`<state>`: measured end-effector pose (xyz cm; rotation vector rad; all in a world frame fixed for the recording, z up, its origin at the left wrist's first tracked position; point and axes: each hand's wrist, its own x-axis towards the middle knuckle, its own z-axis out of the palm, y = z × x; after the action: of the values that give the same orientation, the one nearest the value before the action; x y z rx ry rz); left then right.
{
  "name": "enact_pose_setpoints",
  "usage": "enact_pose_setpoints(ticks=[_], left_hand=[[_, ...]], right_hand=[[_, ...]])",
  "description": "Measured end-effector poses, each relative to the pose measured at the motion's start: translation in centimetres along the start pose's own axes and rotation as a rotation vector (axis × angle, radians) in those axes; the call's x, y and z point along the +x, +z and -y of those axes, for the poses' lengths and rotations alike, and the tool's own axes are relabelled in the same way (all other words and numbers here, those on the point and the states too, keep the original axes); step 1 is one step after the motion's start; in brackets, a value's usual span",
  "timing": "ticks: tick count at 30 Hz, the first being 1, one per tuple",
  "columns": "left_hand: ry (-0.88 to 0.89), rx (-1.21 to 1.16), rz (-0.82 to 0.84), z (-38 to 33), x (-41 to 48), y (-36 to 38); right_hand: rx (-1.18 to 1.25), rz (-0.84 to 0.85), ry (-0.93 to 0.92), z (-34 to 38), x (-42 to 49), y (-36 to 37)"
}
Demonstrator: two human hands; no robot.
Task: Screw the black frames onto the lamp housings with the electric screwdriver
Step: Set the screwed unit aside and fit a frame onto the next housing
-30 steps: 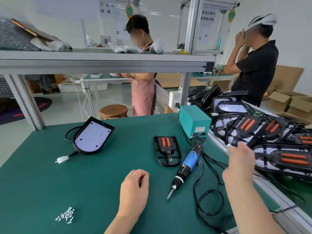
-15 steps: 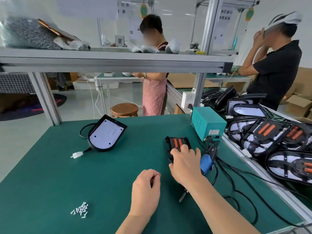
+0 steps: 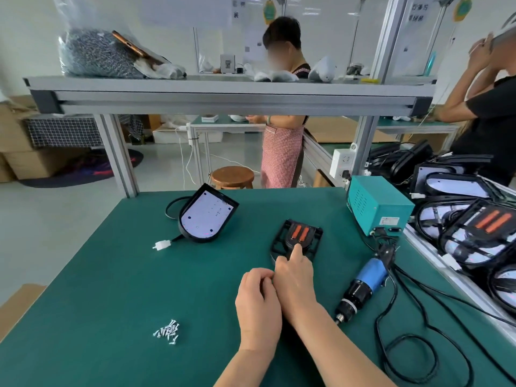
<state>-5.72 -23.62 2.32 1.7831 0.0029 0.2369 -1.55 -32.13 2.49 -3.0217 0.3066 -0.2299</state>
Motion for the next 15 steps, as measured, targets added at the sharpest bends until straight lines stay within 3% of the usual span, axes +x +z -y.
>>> enact_pose_setpoints(ticks=[5,9,15], left_hand=[[-0.049,-0.017,0.008,-0.1,-0.1,0.0],[-0.047,-0.001,0.031,0.3,-0.2,0.1],[-0.112,-0.098,0.008,0.5,0.9,-0.6]], right_hand=[[-0.044,0.022,0.069,1.0,-0.3,1.6],[0.011,-0.138,0.043,1.3,-0.8,1.4],[0.098,-0.128,0.045,1.3,-0.8,2.0]])
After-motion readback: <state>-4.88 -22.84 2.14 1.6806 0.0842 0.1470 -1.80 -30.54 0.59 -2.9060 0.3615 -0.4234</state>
